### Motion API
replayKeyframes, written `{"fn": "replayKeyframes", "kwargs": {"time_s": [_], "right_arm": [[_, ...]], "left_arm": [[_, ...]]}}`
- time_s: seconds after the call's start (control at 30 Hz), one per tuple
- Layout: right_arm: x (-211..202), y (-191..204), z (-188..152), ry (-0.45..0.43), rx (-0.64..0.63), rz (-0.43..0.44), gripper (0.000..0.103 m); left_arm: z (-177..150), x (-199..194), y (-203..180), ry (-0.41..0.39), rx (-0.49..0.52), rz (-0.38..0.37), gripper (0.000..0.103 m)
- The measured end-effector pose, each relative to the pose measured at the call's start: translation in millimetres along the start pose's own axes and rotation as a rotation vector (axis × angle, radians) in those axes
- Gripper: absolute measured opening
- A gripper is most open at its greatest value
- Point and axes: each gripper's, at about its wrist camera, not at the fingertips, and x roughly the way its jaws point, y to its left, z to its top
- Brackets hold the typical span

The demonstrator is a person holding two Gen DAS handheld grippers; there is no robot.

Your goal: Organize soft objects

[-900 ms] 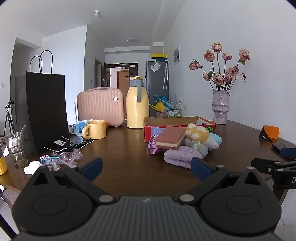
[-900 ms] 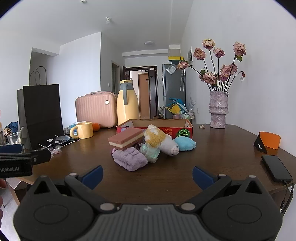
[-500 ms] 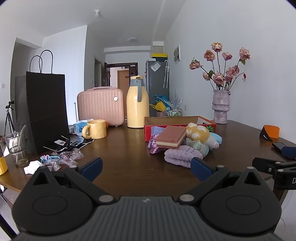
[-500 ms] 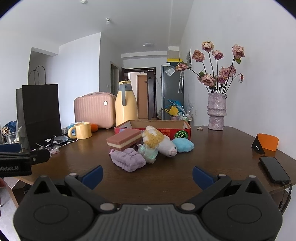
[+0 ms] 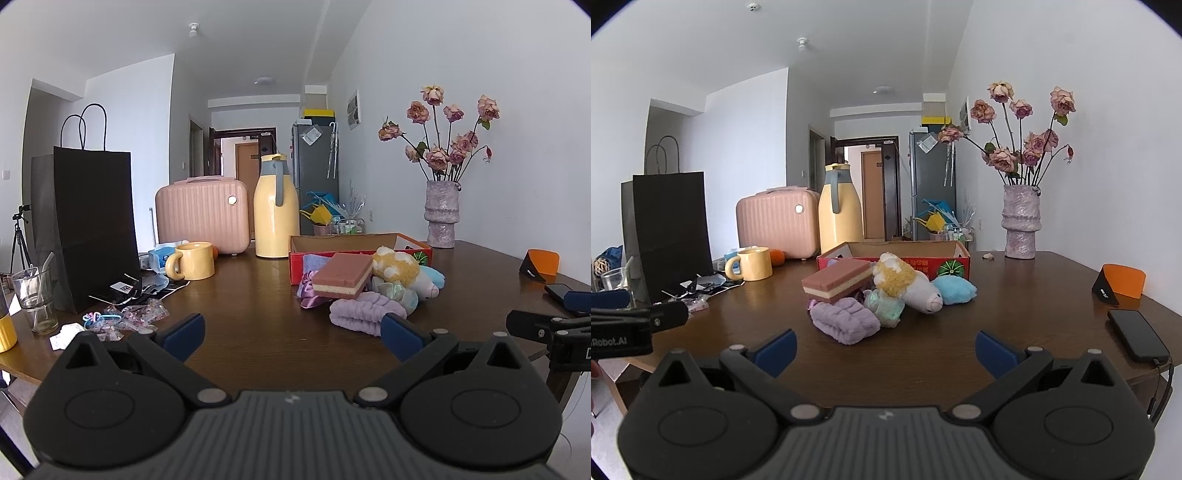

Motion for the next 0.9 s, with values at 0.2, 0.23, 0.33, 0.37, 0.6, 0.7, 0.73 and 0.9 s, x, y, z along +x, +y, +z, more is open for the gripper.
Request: {"fn": "replayKeyframes", "kwargs": {"time_s": [0.2, 0.23, 0.33, 0.37, 0.6, 0.7, 0.73, 0.9], "right_arm": [[-0.2, 2.5, -0.8, -0.001, -0.005, -0.005, 0.103], [-0.2, 2.9, -0.9, -0.001, -0.006, -0.005, 0.103], [-0.6, 2.0, -0.2, -0.003, -0.007, -0.001, 0.103], [-0.6, 2.1, -0.3, -0.003, -0.008, -0.002, 0.103], [-0.2, 2.5, 0.1, -0.002, -0.003, 0.0, 0.103], [-0.1, 2.2, 0.2, -0.001, -0.002, 0.0, 0.103], [-0.1, 2.2, 0.2, -0.002, -0.003, 0.001, 0.103], [0.0, 0.9, -0.1, -0.002, 0.002, -0.001, 0.103]], "left_arm": [[0.3, -0.1, 0.7, 0.0, -0.001, 0.0, 0.103], [0.2, -0.1, 0.7, 0.0, -0.001, 0.0, 0.103], [0.0, -0.1, 0.9, 0.001, -0.002, 0.002, 0.103], [0.1, 0.0, 0.8, 0.001, -0.001, 0.003, 0.103], [0.5, -0.1, 1.7, 0.0, -0.001, 0.004, 0.103], [0.4, -0.2, 1.5, 0.001, -0.001, 0.005, 0.103], [0.4, -0.3, 1.5, 0.0, 0.0, 0.005, 0.103], [0.5, -0.2, 1.6, 0.0, 0.0, 0.004, 0.103]]}}
